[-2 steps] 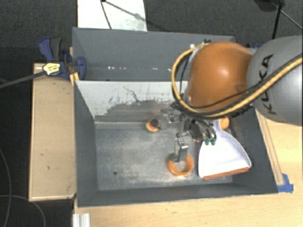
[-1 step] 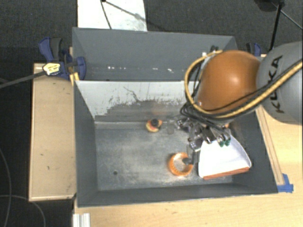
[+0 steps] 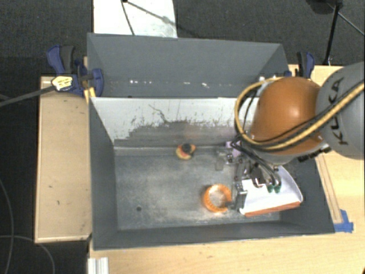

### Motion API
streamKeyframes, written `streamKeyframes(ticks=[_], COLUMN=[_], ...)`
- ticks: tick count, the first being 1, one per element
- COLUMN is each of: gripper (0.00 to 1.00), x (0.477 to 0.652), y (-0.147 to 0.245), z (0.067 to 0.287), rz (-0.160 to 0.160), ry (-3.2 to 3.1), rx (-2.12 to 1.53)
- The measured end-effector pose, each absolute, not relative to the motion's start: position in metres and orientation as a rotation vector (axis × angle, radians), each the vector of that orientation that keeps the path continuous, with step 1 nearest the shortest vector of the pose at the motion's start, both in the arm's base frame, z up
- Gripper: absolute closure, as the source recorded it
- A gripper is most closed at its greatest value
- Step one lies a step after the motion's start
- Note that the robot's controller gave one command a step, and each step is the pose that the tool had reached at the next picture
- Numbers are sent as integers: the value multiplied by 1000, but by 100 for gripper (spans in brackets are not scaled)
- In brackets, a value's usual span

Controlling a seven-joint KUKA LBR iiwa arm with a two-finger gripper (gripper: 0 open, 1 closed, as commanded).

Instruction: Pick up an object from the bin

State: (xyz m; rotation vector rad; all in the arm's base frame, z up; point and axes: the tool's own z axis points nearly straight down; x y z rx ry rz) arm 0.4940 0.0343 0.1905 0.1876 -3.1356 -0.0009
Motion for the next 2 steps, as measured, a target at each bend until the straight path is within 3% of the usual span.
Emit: streamKeyframes(ticks=[1,2], gripper=[0,0], x=[487,488], y=[28,12], z=[182,166], rz=[0,-1], ry=[-3139,-3098], rx=[173,530])
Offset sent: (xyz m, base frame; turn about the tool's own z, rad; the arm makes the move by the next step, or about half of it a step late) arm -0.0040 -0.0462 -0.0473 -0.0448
